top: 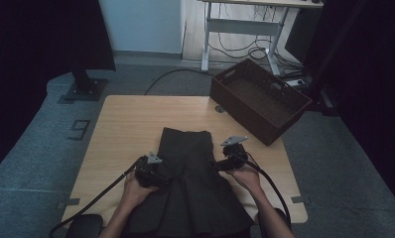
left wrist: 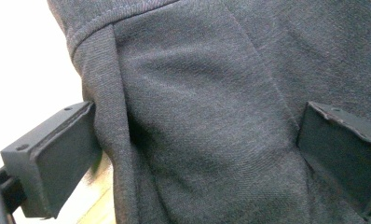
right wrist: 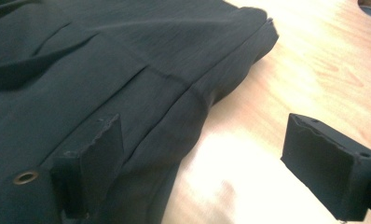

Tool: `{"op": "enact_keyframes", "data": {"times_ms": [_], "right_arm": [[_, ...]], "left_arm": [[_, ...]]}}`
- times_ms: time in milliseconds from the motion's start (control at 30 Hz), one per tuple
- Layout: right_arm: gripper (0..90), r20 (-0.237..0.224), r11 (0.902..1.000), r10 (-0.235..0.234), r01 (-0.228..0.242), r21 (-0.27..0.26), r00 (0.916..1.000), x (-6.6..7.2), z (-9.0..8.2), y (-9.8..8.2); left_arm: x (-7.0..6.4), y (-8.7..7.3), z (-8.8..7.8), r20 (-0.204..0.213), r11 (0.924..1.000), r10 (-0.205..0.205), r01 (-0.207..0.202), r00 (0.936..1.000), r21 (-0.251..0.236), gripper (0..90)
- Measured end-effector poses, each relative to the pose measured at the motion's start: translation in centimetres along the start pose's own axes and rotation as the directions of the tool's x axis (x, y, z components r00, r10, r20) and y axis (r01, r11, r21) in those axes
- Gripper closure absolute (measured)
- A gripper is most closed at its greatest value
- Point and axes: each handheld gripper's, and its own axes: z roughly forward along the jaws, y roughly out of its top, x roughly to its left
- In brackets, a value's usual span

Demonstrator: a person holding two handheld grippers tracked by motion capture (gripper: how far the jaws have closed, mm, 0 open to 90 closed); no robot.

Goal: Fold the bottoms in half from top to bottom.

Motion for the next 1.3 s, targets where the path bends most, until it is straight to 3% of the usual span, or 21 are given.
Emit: {"op": "enact_keyframes", "data": {"times_ms": [133,400,567,767,900,1067,1300], "right_arm": [[11.7,-0.021,0.9996,0.030,-0.030,0.004,0.9993,-0.7,1.2,1.6],[13.7,0.008,0.9983,0.053,-0.053,0.025,0.9986,-2.0,4.1,4.4],[14.5,0.046,0.9959,0.062,-0.065,0.064,0.9970,-3.0,6.6,5.0],[15.9,0.009,0.9882,0.083,-0.084,0.128,0.9965,-3.7,9.7,4.5],[21.6,-0.031,0.9864,0.099,-0.094,0.135,0.9946,-3.8,10.5,4.3],[29.3,-0.059,0.9928,0.064,-0.057,0.105,0.9962,-3.3,10.8,4.2],[54.7,-0.120,0.9964,0.040,-0.031,0.079,0.9920,-2.4,10.9,4.5]], "left_arm": [[0.0,0.0,0.0,0.001,1.0000,0.000,0.000,1.0000,-0.001,0.0],[0.1,0.0,0.0,0.005,1.0000,0.001,-0.001,1.0000,0.001,0.0],[0.1,0.0,0.0,0.005,1.0000,0.001,-0.001,1.0000,0.000,0.0],[0.1,0.0,0.0,0.005,1.0000,0.001,-0.001,1.0000,-0.001,0.0],[0.1,0.0,0.0,0.005,1.0000,0.001,-0.001,1.0000,-0.001,0.0],[0.0,0.0,0.0,0.004,1.0000,0.002,-0.002,1.0000,0.000,0.0],[0.1,0.0,0.0,0.005,1.0000,0.004,-0.004,1.0000,0.001,0.0]]}}
